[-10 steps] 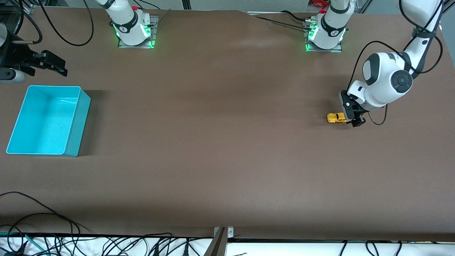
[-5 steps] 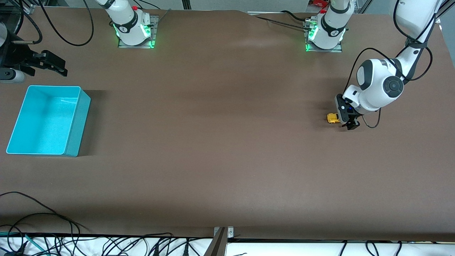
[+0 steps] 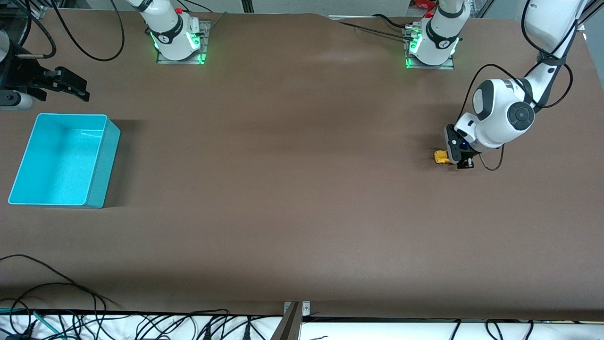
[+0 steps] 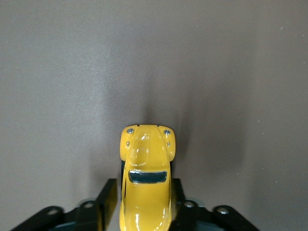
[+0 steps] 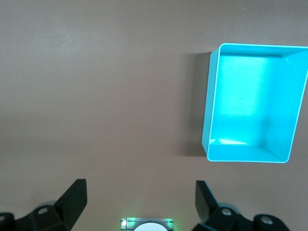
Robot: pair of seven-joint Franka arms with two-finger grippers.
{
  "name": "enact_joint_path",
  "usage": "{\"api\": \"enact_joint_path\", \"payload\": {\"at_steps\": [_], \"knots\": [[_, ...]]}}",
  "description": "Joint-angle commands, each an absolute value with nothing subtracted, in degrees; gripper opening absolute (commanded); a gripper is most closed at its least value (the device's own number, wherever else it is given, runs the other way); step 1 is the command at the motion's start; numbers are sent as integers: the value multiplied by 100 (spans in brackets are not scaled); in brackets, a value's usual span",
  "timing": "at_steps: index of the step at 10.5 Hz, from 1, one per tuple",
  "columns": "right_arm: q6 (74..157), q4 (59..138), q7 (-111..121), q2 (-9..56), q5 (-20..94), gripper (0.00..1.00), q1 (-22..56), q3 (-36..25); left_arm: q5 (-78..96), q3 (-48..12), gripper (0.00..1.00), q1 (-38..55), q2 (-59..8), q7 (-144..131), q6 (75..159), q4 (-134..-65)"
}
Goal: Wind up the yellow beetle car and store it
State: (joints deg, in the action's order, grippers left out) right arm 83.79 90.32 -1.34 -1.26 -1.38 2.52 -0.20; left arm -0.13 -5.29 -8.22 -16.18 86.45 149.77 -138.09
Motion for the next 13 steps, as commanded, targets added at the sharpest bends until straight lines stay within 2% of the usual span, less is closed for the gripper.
{"api": "enact_joint_path", "payload": {"at_steps": [1, 2, 9, 13], "knots": [[8271, 8947, -106, -141, -105, 100, 246, -26, -26, -510, 8, -782, -1617, 9059, 15029, -13799], [8271, 8947, -105, -141, -105, 100, 246, -26, -18, -510, 0, -782, -1608, 9131, 15029, -13781], [8271, 8947, -114, -141, -105, 100, 246, -26, -17, -431, 0, -905, -1854, 9439, 15151, -13737], [8271, 8947, -106, -141, -105, 100, 246, -26, -9, -27, 0, -1062, -2082, 9824, 15450, -13729]]}}
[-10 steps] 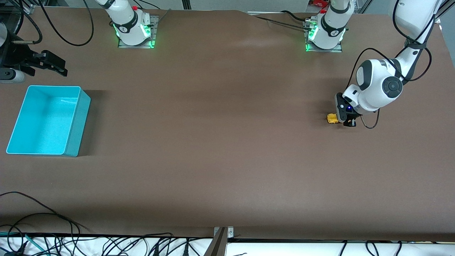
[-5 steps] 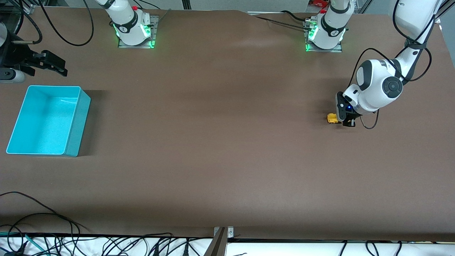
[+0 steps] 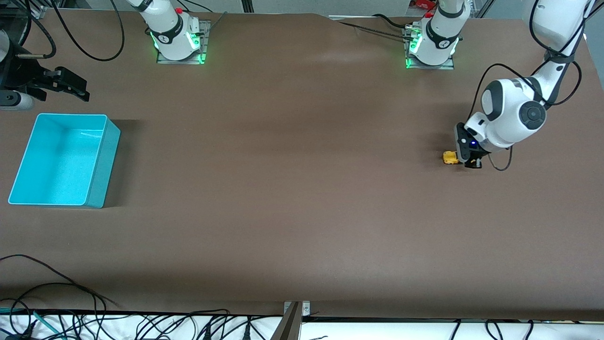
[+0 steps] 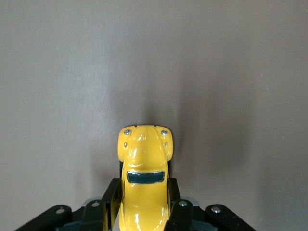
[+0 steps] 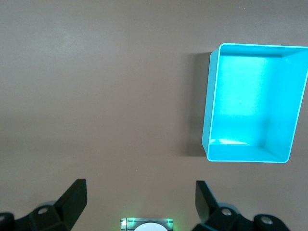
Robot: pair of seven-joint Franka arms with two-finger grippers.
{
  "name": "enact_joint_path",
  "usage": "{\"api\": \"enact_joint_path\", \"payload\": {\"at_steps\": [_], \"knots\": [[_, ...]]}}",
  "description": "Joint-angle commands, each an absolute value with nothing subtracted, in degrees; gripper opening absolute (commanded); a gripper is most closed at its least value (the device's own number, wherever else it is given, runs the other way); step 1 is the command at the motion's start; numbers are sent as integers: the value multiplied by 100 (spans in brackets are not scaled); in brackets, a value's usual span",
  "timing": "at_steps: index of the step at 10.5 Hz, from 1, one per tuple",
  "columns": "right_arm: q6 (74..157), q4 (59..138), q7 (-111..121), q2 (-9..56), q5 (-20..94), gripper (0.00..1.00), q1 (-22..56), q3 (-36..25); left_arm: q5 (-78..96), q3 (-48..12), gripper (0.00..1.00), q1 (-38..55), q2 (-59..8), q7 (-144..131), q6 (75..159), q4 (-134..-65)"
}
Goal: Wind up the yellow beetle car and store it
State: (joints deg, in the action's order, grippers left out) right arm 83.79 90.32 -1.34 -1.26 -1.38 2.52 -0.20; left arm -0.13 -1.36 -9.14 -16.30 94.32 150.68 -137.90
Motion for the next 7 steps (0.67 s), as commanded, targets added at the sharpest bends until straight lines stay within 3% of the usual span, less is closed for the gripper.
{"api": "enact_joint_path", "payload": {"at_steps": [1, 7], "knots": [[8271, 8947, -105, -141, -105, 100, 246, -26, -9, 95, 0, -1107, -2161, 9913, 15451, -13685], [8271, 8947, -114, -141, -105, 100, 246, -26, 0, 685, 0, -1520, -2610, 10994, 15451, -13184]]}}
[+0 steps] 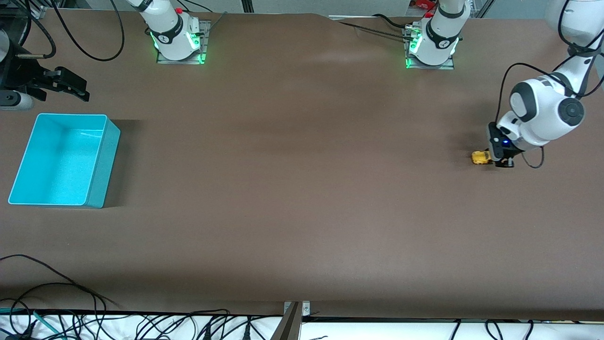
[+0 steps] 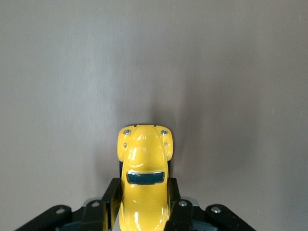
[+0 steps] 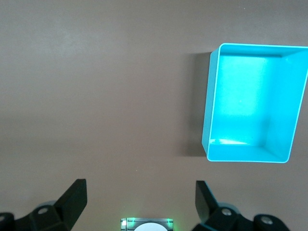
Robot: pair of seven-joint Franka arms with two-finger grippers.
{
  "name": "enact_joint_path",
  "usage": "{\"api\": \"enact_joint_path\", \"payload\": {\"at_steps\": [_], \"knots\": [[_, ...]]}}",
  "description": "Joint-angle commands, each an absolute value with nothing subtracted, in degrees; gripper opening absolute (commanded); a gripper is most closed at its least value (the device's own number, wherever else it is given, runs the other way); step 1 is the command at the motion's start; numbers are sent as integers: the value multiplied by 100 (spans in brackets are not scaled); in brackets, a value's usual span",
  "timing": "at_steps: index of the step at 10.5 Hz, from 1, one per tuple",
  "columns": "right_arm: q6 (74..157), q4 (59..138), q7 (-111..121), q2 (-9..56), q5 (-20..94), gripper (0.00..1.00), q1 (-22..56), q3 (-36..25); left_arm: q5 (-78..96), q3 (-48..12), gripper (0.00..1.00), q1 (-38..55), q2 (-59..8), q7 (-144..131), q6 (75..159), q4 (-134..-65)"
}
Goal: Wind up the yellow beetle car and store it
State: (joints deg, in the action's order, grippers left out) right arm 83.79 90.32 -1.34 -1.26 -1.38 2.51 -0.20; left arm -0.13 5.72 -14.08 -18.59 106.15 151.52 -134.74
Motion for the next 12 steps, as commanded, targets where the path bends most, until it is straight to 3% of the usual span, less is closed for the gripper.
{"api": "enact_joint_path", "payload": {"at_steps": [1, 2, 3, 4, 5, 12], "knots": [[8271, 8947, -114, -141, -105, 100, 246, -26, -9, 712, 0, -1521, -2628, 11030, 15451, -13140], [8271, 8947, -106, -141, -105, 100, 246, -26, 0, 712, 0, -1521, -2619, 11022, 15451, -13140], [8271, 8947, -114, -141, -105, 100, 246, -26, 61, 712, 8, -1512, -2610, 10987, 15451, -13140], [8271, 8947, -114, -141, -105, 100, 246, -26, 166, 703, 66, -1468, -2593, 10986, 15451, -13114], [8271, 8947, -114, -141, -105, 100, 246, -26, 237, 686, 100, -1442, -2558, 11021, 15425, -13096], [8271, 8947, -114, -141, -105, 100, 246, -26, 246, 668, 100, -1354, -2355, 11030, 14704, -12718]]}}
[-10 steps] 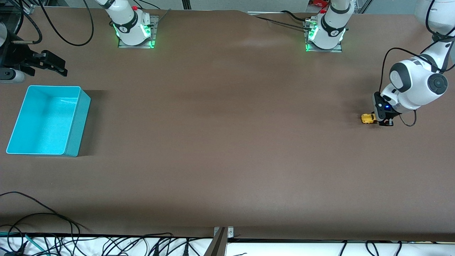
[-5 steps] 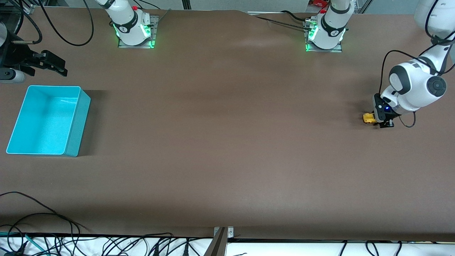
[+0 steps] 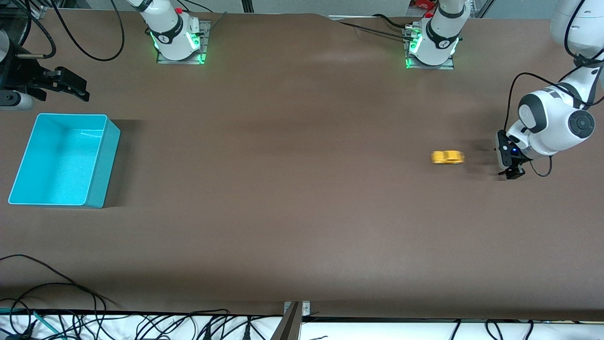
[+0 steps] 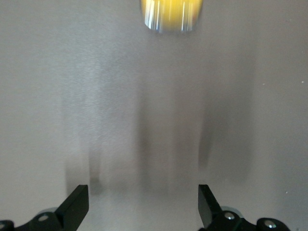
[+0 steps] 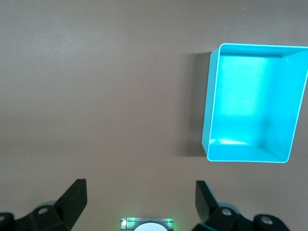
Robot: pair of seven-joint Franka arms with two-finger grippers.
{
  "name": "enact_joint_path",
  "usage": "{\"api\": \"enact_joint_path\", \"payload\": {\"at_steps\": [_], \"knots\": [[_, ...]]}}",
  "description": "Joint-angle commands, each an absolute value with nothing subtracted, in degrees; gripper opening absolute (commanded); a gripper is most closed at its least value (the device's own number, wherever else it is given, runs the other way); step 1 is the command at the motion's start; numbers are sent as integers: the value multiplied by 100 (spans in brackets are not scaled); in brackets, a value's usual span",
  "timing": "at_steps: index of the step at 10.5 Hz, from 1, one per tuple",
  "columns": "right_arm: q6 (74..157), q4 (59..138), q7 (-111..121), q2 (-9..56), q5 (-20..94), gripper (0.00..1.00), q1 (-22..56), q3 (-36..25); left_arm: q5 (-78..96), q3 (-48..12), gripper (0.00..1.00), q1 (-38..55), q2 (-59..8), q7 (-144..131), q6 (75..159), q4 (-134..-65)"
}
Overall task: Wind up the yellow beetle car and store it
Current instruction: 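Open the left gripper, letting the car roll toward the teal bin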
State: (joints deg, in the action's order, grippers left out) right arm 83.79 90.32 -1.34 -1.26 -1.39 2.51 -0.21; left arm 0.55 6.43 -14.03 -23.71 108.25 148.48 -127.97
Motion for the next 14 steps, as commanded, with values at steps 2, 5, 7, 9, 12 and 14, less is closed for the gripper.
{"api": "enact_joint_path", "payload": {"at_steps": [2, 5, 7, 9, 12, 14], "knots": [[8271, 8947, -114, -141, -105, 100, 246, -26, 246, 668, 100, -1354, -2294, 11030, 14687, -12718], [8271, 8947, -106, -141, -114, 100, 246, -26, 237, 493, 100, -1354, -1804, 10995, 14248, -12709], [8271, 8939, -105, -141, -114, 100, 246, -26, 237, 483, 100, -1345, -1382, 10969, 13732, -12587], [8271, 8938, -105, -141, -114, 100, 246, -26, 237, 449, 100, -1319, -838, 10812, 13099, -12367], [8279, 8938, -105, -141, -114, 100, 246, -35, 176, 387, 100, -1318, -47, 9314, 11659, -11945], [8279, 8938, -114, -141, -114, 100, 246, -18, 28, 290, 100, -1318, 193, 8249, 10894, -11446]]}}
